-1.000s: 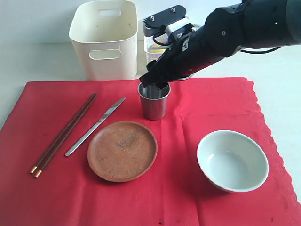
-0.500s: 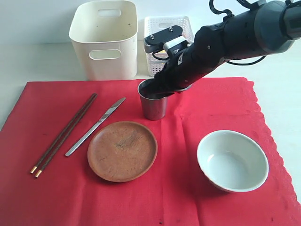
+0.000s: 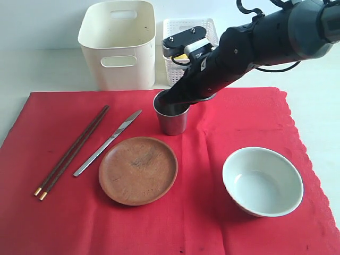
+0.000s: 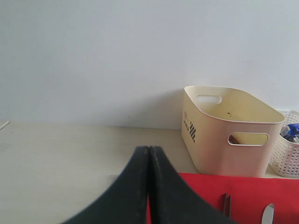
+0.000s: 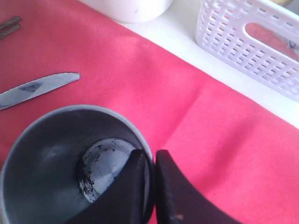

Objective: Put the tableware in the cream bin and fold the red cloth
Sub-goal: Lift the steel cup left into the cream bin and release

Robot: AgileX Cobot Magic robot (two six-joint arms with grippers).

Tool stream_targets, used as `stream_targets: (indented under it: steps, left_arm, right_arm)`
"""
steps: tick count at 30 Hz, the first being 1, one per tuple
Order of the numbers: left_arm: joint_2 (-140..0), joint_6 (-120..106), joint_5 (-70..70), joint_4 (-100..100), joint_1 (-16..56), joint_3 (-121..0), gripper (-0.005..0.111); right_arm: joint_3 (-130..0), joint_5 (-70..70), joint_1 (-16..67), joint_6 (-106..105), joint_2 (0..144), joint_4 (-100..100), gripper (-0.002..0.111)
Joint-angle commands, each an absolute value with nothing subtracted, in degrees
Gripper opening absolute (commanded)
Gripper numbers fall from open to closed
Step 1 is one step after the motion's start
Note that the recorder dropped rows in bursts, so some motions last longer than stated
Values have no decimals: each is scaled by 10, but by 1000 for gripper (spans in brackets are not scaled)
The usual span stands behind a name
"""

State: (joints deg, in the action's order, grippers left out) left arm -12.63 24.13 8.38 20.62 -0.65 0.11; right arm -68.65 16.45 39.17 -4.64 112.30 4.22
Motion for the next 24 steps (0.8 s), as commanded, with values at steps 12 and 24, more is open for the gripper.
stream_targets:
  steps: [12,24]
  left_arm:
    - [-124,242,83,206,-8,0,1]
    - [-124,242,83,206,-8,0,1]
  right_arm:
    - [-690,170,390,-35,1019,65,0]
    - [-691,42,393,-46,995,172,0]
